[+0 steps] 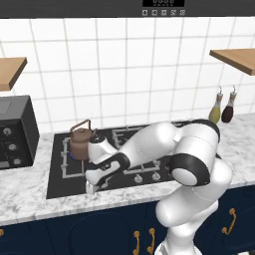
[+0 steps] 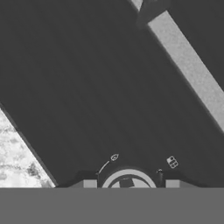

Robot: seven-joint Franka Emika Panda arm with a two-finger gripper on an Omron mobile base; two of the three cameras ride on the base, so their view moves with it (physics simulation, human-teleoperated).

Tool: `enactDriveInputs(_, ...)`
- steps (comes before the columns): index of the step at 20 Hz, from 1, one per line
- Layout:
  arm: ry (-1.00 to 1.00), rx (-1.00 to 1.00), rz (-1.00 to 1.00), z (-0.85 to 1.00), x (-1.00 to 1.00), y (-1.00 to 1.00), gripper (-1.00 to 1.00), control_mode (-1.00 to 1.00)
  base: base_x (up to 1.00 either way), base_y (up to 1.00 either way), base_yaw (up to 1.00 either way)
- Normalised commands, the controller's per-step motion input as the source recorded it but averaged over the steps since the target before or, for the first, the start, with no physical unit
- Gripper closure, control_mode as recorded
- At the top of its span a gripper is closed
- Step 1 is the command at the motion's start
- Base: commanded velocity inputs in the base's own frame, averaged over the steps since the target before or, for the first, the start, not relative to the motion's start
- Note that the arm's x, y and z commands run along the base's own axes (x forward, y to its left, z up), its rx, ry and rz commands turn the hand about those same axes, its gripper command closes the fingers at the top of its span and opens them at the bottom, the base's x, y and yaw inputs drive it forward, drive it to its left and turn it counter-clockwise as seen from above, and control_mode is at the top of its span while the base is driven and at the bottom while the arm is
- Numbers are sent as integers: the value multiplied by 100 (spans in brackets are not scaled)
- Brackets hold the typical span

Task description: Pick the kettle from the counter and place it on a stove burner. Then turn the burner on.

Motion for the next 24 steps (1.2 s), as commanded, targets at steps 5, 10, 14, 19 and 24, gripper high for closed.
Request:
enactDriveInputs(5,-4,-4,40,0,-8,2,100,-100,0,0,0)
enactDriveInputs(10,0,0,3,0,0,4,-100,-100,0,0,0)
enactDriveInputs(14,-6,0,0,5,0,1,-100,-100,0,0,0)
enactDriveInputs(19,-19,0,0,47,-2,0,-100,-100,0,0,0)
enactDriveInputs(24,-24,0,0,89,0,-2,-100,-100,0,0,0)
